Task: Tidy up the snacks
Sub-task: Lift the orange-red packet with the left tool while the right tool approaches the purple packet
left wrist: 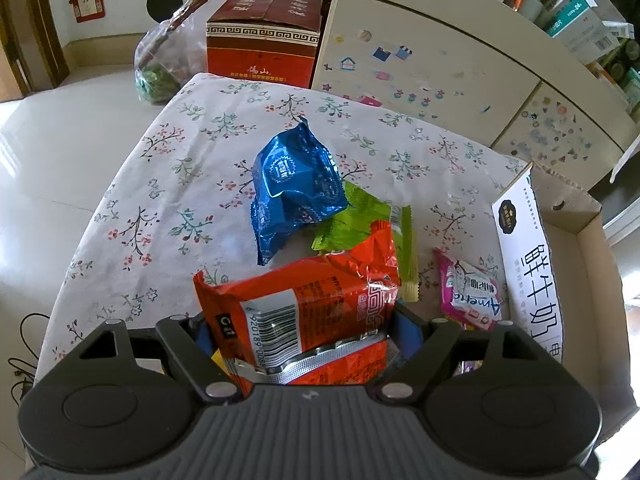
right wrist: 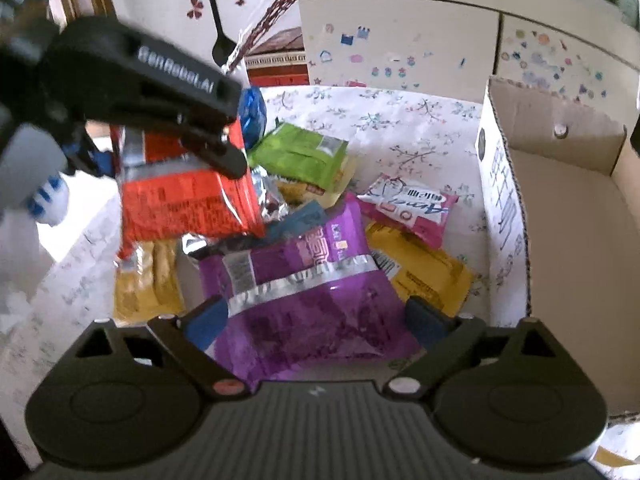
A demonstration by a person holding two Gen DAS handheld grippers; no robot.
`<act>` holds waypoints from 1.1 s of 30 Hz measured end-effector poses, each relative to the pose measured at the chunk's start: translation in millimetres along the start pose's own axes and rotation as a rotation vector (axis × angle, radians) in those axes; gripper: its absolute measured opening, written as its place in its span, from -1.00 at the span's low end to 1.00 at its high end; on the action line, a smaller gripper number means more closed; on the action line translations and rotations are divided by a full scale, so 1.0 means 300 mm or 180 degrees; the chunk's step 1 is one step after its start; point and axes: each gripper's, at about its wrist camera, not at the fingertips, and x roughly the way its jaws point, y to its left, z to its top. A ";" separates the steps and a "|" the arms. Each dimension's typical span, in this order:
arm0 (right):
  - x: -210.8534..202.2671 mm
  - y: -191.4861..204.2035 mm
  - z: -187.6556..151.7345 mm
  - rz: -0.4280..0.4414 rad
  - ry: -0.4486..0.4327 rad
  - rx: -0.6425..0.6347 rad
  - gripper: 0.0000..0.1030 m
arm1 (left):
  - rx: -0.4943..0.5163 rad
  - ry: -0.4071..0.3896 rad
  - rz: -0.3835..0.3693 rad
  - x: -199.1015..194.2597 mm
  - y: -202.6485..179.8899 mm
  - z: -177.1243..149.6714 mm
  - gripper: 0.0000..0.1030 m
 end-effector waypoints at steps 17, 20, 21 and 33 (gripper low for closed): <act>-0.059 0.064 0.010 -0.0026 -0.0363 -0.0255 0.52 | -0.0100 -0.0112 0.0033 -0.061 0.015 0.018 0.66; -0.090 0.062 0.032 0.0027 -0.0440 -0.0201 0.06 | -0.0098 -0.0204 0.0066 -0.091 0.017 0.027 0.66; -0.093 0.057 0.042 0.0050 -0.0412 -0.0175 0.05 | -0.0090 -0.0241 0.0068 -0.102 0.017 0.030 0.66; -0.041 0.003 0.027 0.0206 -0.0115 0.0225 0.31 | -0.0252 -0.0048 0.0048 -0.037 0.063 0.018 0.76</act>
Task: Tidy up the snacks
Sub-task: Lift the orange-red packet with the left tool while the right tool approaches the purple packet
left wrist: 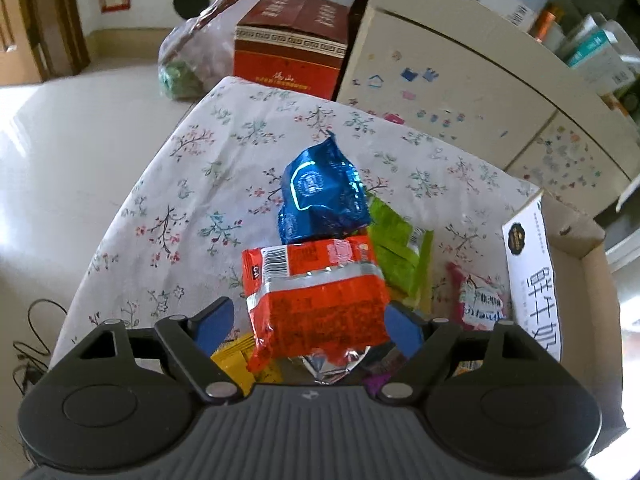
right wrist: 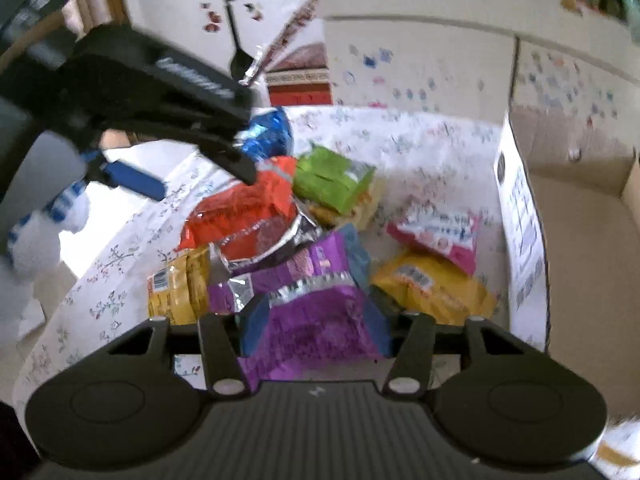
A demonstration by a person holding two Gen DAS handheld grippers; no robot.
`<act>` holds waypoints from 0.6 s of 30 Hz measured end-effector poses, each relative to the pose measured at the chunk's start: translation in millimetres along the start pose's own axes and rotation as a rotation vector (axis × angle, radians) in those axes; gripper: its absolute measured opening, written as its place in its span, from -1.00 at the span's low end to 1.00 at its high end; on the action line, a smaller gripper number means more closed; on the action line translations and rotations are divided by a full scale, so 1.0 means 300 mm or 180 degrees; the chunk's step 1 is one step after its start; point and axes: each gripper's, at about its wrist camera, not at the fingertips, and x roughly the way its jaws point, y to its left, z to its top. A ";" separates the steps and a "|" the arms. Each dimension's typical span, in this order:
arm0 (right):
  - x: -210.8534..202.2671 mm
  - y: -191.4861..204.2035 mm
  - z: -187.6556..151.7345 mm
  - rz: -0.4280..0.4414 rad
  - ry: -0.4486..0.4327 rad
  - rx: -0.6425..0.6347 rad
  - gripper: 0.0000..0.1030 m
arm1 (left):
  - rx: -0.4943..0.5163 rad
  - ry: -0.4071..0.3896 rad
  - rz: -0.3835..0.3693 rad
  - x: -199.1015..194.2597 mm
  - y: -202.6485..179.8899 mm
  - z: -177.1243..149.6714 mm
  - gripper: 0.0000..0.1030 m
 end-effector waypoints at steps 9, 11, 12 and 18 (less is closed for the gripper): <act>0.037 -0.038 -0.031 0.0245 0.0332 0.0625 0.70 | 0.0054 -0.0091 -0.0052 0.046 -0.015 0.009 1.00; 0.035 -0.037 -0.035 0.0316 0.0348 0.0705 0.70 | 0.0079 -0.0097 -0.0010 0.066 -0.018 0.011 1.00; 0.033 -0.039 -0.035 0.0332 0.0356 0.0742 0.70 | 0.0072 -0.0103 0.0017 0.075 -0.017 0.015 1.00; 0.047 -0.024 -0.035 0.0352 0.0373 0.0759 0.72 | 0.0034 -0.0029 -0.0112 0.122 -0.037 0.027 1.00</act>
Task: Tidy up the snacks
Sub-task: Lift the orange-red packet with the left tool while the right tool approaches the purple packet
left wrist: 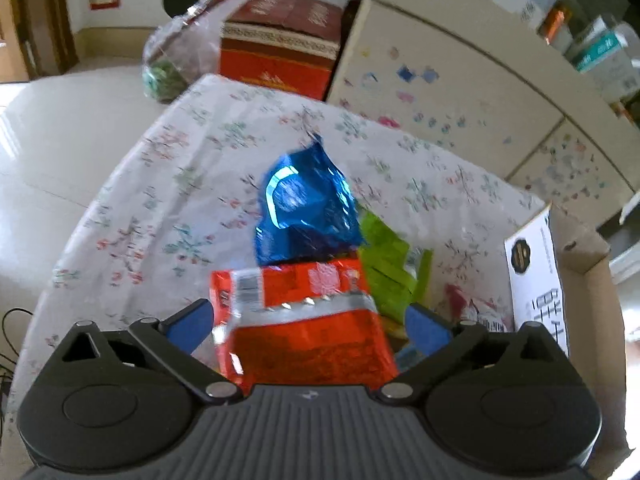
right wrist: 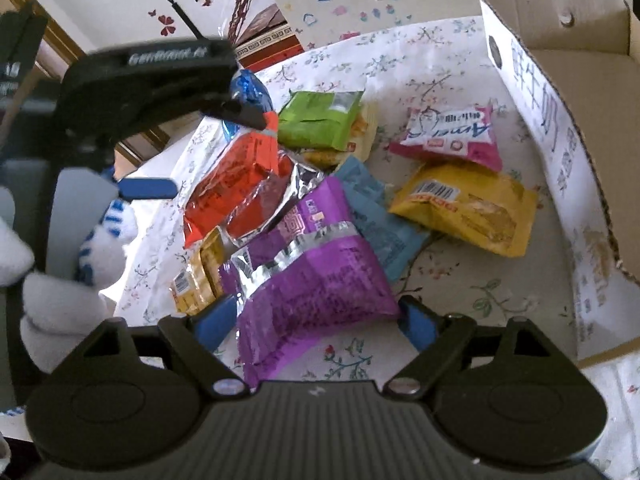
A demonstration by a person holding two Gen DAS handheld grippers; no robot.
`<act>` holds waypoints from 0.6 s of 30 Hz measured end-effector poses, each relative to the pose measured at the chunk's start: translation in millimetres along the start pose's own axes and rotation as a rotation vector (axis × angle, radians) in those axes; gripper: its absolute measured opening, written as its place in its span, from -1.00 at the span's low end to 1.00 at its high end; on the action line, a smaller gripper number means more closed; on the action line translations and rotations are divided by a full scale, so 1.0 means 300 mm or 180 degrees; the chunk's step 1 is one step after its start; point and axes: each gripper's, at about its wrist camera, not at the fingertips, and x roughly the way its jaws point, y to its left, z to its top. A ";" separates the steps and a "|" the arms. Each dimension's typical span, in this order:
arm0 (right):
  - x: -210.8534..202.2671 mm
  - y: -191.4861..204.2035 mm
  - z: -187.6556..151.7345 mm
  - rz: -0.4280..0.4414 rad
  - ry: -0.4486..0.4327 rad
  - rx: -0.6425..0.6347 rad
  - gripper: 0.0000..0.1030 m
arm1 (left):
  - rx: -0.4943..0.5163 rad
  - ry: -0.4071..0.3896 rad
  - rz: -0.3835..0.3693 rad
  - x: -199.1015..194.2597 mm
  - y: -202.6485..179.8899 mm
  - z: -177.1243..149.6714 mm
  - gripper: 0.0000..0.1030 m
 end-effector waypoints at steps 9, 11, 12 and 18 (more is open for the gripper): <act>-0.021 0.023 0.000 -0.0091 -0.0175 -0.0257 0.07 | -0.0135 0.0217 0.0108 0.052 0.033 -0.025 0.82; -0.038 0.032 0.005 -0.0067 -0.0275 -0.0332 -0.08 | -0.0135 0.0179 0.0098 0.035 0.040 -0.021 0.74; -0.045 0.037 0.007 -0.0045 -0.0325 -0.0378 -0.11 | -0.0125 0.0157 0.0106 0.027 0.043 -0.021 0.71; -0.057 0.054 0.010 0.0076 -0.0453 -0.0482 -0.18 | -0.0249 0.0084 0.0091 -0.008 0.078 -0.012 0.66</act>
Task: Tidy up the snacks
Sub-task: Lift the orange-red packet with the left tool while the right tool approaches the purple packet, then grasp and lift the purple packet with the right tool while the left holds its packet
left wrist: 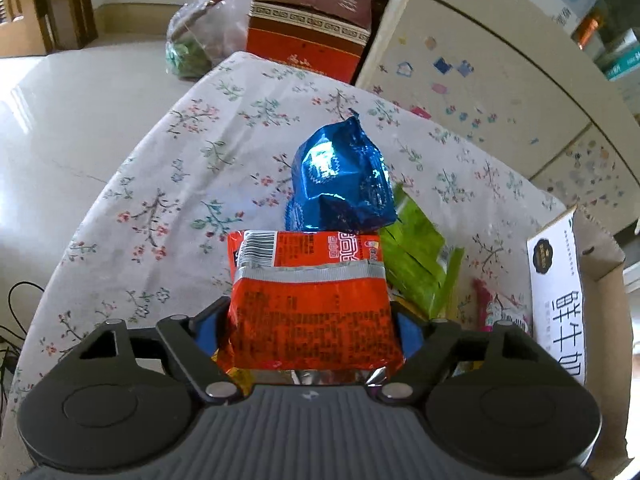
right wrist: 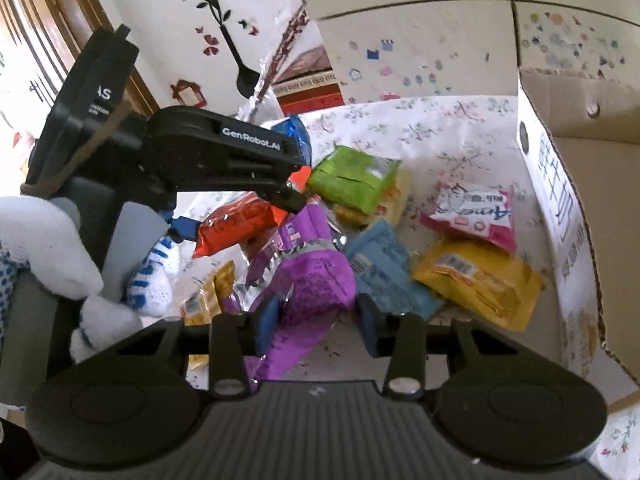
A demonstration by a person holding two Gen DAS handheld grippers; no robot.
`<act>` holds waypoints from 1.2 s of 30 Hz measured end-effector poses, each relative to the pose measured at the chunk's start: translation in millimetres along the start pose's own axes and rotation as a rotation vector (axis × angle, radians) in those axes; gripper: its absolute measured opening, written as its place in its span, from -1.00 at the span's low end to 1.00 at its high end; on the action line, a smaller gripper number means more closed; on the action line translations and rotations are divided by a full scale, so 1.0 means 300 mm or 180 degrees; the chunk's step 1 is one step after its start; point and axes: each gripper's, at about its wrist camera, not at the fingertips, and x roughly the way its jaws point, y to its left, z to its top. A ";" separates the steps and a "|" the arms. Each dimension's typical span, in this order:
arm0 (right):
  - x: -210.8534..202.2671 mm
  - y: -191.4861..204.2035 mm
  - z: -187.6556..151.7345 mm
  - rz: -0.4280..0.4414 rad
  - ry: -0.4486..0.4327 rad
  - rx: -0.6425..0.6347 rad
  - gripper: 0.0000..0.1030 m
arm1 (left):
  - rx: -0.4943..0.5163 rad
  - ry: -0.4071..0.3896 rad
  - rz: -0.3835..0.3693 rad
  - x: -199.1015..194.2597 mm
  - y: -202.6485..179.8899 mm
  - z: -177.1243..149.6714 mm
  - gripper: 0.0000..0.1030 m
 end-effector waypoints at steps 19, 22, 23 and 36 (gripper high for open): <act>0.118 -0.043 -0.012 0.0165 0.0207 0.0543 0.25 | -0.0161 0.0036 -0.0001 -0.005 0.040 -0.010 0.66; 0.109 -0.036 -0.013 0.0147 0.0174 0.0443 -0.11 | -0.0146 -0.0006 0.0031 -0.021 0.040 -0.010 0.66; 0.102 -0.035 -0.011 0.0157 0.0155 0.0447 -0.17 | -0.0159 -0.0011 0.0011 -0.027 0.041 -0.011 0.66; -0.050 0.089 0.071 -0.0051 -0.0380 -0.0299 -0.51 | -0.0173 -0.0208 -0.0133 -0.152 0.030 -0.013 0.66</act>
